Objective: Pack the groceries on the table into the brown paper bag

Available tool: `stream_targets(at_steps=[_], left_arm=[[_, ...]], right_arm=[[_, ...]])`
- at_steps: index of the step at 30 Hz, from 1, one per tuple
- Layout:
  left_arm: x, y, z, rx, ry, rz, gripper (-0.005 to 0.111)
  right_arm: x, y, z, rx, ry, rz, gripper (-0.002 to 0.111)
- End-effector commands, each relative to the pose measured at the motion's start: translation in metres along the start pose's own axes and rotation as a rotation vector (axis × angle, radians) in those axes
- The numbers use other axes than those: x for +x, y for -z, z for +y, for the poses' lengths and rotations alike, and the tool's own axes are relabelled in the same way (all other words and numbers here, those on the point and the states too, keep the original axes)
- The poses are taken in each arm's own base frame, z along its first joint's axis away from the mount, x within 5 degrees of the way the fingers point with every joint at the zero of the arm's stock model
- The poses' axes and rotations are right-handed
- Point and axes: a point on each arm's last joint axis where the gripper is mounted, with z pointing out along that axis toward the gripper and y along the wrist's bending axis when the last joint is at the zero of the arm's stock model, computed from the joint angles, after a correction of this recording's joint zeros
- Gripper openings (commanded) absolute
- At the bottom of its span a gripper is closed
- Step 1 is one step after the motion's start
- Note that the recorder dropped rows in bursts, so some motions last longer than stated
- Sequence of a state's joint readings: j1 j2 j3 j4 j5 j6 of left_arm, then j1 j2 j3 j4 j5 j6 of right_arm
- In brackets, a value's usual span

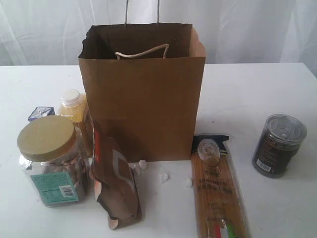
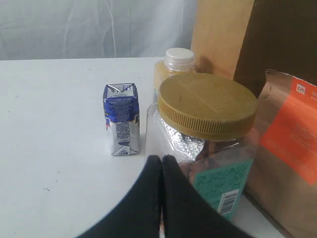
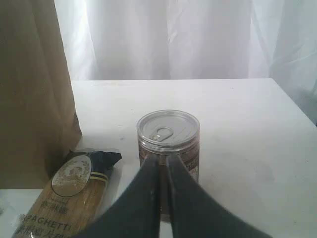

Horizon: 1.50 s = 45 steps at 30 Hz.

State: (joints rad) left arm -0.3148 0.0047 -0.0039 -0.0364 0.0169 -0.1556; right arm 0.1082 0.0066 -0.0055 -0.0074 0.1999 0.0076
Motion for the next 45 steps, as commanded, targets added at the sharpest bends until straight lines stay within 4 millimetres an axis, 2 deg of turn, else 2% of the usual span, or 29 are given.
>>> stream_targets(at_steps=[1, 5, 9, 15, 18, 20, 22, 26, 29, 33, 36, 38, 41, 43, 44, 45], left_arm=[[-0.006, 0.000, 0.000, -0.002, 0.016, -0.082, 0.001], [-0.019, 0.002, 0.000, 0.002, 0.043, -0.221, 0.001], [-0.027, 0.004, 0.000, 0.022, 0.163, -0.314, 0.001], [-0.027, 0.005, 0.000, 0.059, 0.407, -0.296, 0.001], [-0.040, 0.009, -0.003, 0.061, 0.467, -0.230, 0.000], [-0.053, 0.018, -0.007, 0.050, 0.474, -0.134, 0.000], [-0.073, 0.035, -0.012, 0.039, 0.449, -0.028, 0.000], [-0.118, 0.068, -0.021, 0.028, 0.219, 0.181, 0.000], [-0.150, 0.075, -0.025, 0.026, 0.120, 0.310, 0.000], [-0.182, 0.064, -0.031, 0.062, -0.021, 0.448, 0.003], [-0.194, 0.039, -0.035, 0.109, -0.089, 0.549, 0.019], [-0.196, 0.019, -0.037, 0.150, -0.109, 0.613, 0.040], [-0.193, -0.011, -0.038, 0.179, -0.137, 0.708, 0.081], [-0.187, -0.036, -0.036, 0.183, -0.142, 0.790, 0.100], [-0.184, -0.046, -0.036, 0.186, -0.146, 0.815, 0.106], [-0.182, -0.057, -0.036, 0.199, -0.145, 0.839, 0.105]], right_arm=[[0.000, 0.000, 0.000, -0.001, 0.009, -0.015, 0.005], [0.000, 0.000, 0.000, -0.001, 0.009, -0.015, 0.005], [0.000, 0.000, 0.000, -0.001, 0.009, -0.015, 0.005], [0.000, 0.000, 0.000, -0.001, 0.009, -0.015, 0.005], [0.000, 0.000, 0.000, -0.001, 0.009, -0.015, 0.005], [0.000, 0.000, 0.000, -0.001, 0.009, -0.015, 0.005], [0.000, 0.000, 0.000, -0.001, 0.009, -0.015, 0.005], [0.000, 0.000, 0.000, -0.001, 0.009, -0.015, 0.005], [0.000, 0.000, 0.000, -0.001, 0.009, -0.015, 0.005], [0.000, 0.000, 0.000, -0.001, 0.009, -0.015, 0.005], [0.000, 0.000, 0.000, -0.001, 0.009, -0.015, 0.005], [0.000, 0.000, 0.000, -0.001, 0.009, -0.015, 0.005], [0.000, 0.000, 0.000, -0.001, 0.009, -0.015, 0.005], [0.000, 0.000, 0.000, -0.001, 0.009, -0.015, 0.005], [0.000, 0.000, 0.000, -0.001, 0.009, -0.015, 0.005], [0.000, 0.000, 0.000, -0.001, 0.009, -0.015, 0.005]])
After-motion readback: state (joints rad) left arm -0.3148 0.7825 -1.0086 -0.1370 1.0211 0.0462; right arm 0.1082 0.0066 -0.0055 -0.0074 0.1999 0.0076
